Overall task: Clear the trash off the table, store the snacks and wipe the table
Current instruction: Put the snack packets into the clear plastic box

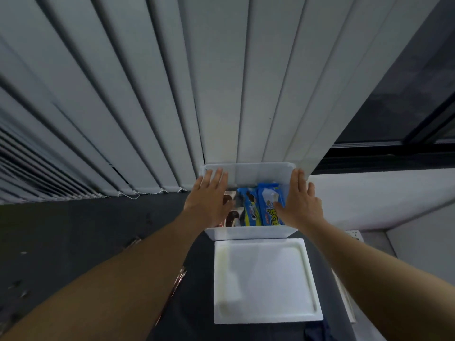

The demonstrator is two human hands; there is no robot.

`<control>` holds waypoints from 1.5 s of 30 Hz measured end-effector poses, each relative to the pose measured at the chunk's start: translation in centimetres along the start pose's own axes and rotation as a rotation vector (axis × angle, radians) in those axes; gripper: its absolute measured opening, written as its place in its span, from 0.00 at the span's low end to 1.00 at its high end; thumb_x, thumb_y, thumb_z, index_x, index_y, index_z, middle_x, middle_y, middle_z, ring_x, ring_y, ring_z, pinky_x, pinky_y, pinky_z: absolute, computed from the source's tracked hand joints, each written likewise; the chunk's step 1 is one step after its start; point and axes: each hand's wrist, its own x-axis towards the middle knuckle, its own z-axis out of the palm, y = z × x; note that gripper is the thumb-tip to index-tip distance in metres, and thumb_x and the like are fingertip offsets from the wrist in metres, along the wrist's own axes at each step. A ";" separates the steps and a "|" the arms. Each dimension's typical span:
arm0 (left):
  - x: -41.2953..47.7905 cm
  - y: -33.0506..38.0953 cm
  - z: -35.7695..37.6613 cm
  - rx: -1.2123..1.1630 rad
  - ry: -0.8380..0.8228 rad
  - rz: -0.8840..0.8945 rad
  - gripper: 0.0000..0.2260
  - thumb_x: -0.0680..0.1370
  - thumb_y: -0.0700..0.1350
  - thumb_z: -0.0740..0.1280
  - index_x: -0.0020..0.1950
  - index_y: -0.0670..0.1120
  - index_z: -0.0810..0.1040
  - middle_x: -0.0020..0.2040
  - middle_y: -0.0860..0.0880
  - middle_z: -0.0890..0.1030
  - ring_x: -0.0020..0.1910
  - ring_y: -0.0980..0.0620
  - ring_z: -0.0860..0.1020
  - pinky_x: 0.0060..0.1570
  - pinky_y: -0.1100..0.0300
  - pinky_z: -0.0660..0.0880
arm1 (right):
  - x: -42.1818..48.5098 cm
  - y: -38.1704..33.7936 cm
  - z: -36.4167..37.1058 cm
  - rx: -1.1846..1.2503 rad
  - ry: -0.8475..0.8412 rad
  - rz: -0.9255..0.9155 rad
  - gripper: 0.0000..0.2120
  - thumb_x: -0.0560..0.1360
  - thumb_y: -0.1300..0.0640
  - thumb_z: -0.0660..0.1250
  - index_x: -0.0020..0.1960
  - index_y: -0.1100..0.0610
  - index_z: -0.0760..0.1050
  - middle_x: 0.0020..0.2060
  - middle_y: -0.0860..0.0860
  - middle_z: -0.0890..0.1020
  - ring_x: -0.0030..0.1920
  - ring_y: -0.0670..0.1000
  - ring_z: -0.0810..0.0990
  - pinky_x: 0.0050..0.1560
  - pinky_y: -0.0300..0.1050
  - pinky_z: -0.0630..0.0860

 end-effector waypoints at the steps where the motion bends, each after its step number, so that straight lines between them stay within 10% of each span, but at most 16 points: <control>1: -0.6 -0.5 -0.2 -0.009 0.016 -0.013 0.34 0.83 0.62 0.49 0.82 0.46 0.38 0.82 0.45 0.39 0.81 0.44 0.39 0.79 0.47 0.42 | -0.1 -0.1 -0.3 -0.006 -0.015 0.001 0.53 0.74 0.37 0.67 0.78 0.53 0.32 0.80 0.51 0.39 0.78 0.63 0.50 0.72 0.64 0.63; 9: -5.5 -3.4 -2.4 -0.106 0.031 -0.153 0.35 0.83 0.62 0.51 0.82 0.46 0.38 0.82 0.45 0.41 0.81 0.42 0.42 0.78 0.46 0.43 | -3.1 -4.7 -1.0 0.080 0.121 -0.256 0.46 0.76 0.37 0.64 0.80 0.55 0.42 0.80 0.55 0.48 0.79 0.60 0.49 0.77 0.60 0.51; 15: -10.5 -5.6 -1.5 -0.194 0.056 -0.261 0.35 0.83 0.60 0.52 0.82 0.46 0.40 0.83 0.44 0.44 0.81 0.40 0.44 0.79 0.46 0.45 | -6.8 -10.6 -0.7 0.241 0.077 -0.434 0.42 0.73 0.39 0.70 0.77 0.49 0.51 0.68 0.53 0.70 0.65 0.56 0.73 0.67 0.56 0.72; 23: -18.3 -11.2 2.5 -0.256 -0.027 -0.499 0.34 0.83 0.60 0.52 0.82 0.47 0.40 0.83 0.44 0.44 0.80 0.38 0.43 0.79 0.44 0.46 | -11.5 -16.6 2.5 0.154 -0.059 -0.660 0.40 0.77 0.41 0.66 0.80 0.51 0.49 0.79 0.50 0.58 0.78 0.53 0.55 0.76 0.52 0.56; 27: -20.0 -13.2 4.7 -0.315 -0.079 -0.582 0.35 0.83 0.60 0.53 0.82 0.47 0.42 0.82 0.43 0.44 0.80 0.35 0.45 0.78 0.43 0.47 | -13.8 -19.0 4.8 0.135 0.027 -0.846 0.34 0.76 0.46 0.69 0.77 0.54 0.61 0.74 0.52 0.69 0.74 0.54 0.65 0.72 0.52 0.64; 37: -21.3 -16.5 11.2 -0.467 -0.112 -0.625 0.39 0.80 0.55 0.65 0.82 0.42 0.46 0.81 0.39 0.50 0.80 0.38 0.50 0.78 0.42 0.52 | -14.0 -19.9 13.8 -0.013 -0.458 -0.590 0.37 0.77 0.39 0.64 0.79 0.53 0.53 0.77 0.54 0.61 0.77 0.57 0.60 0.74 0.59 0.63; 45: -21.3 -16.6 12.5 -0.625 -0.006 -0.704 0.22 0.78 0.45 0.69 0.68 0.43 0.67 0.63 0.44 0.71 0.60 0.44 0.75 0.60 0.44 0.77 | -13.7 -21.2 15.6 0.061 -0.382 -0.547 0.28 0.75 0.50 0.71 0.72 0.51 0.65 0.64 0.53 0.73 0.67 0.55 0.69 0.68 0.51 0.69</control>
